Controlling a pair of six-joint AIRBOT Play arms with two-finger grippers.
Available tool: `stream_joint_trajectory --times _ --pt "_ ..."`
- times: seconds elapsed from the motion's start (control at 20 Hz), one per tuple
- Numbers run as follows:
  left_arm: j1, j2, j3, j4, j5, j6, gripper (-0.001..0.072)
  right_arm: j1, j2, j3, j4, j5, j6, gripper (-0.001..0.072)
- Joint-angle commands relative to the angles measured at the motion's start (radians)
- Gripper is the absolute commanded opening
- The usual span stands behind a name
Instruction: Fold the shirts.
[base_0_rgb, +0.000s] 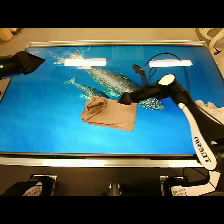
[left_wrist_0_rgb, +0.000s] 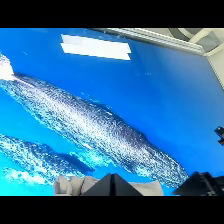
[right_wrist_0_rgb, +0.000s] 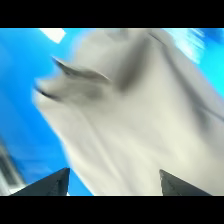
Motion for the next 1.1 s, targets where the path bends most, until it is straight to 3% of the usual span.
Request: stream_joint_trajectory --times 0.0,0.3,0.5,0.6,0.65,0.7,0.75,0.9,1.05 --pt "0.002 0.003 -0.001 0.021 -0.007 0.000 0.0026 -0.142 0.035 -0.066 -0.344 0.157 0.114 0.0612" --pt "-0.012 0.003 0.000 0.020 -0.007 -0.001 0.0026 -0.092 -0.062 -0.242 0.023 -0.026 0.046 0.0633" --pt "-0.047 0.003 0.000 0.021 -0.006 0.000 0.0026 -0.045 -0.089 -0.242 0.126 -0.161 0.037 0.0600" --pt "-0.053 0.003 0.000 0.021 -0.006 0.000 0.0026 -0.043 -0.089 -0.241 0.213 -0.196 0.015 0.0480" --pt "-0.052 0.003 0.000 0.025 -0.003 0.000 0.0026 -0.045 -0.089 -0.238 0.275 -0.190 -0.045 0.0434" --pt "-0.052 0.003 -0.001 0.034 0.008 0.000 0.0026 -0.045 -0.089 -0.222 0.326 -0.170 -0.113 0.0164" --pt "-0.052 0.003 0.000 0.039 0.017 0.000 0.0026 -0.046 -0.089 -0.187 0.336 -0.143 -0.136 0.0019" --pt "-0.052 0.002 -0.001 0.040 0.019 0.000 0.0026 -0.126 -0.085 0.027 0.315 0.058 -0.175 0.0016" --pt "-0.052 0.002 -0.014 0.039 0.019 0.004 0.0026 -0.263 -0.051 0.291 0.166 0.206 -0.036 0.0016"
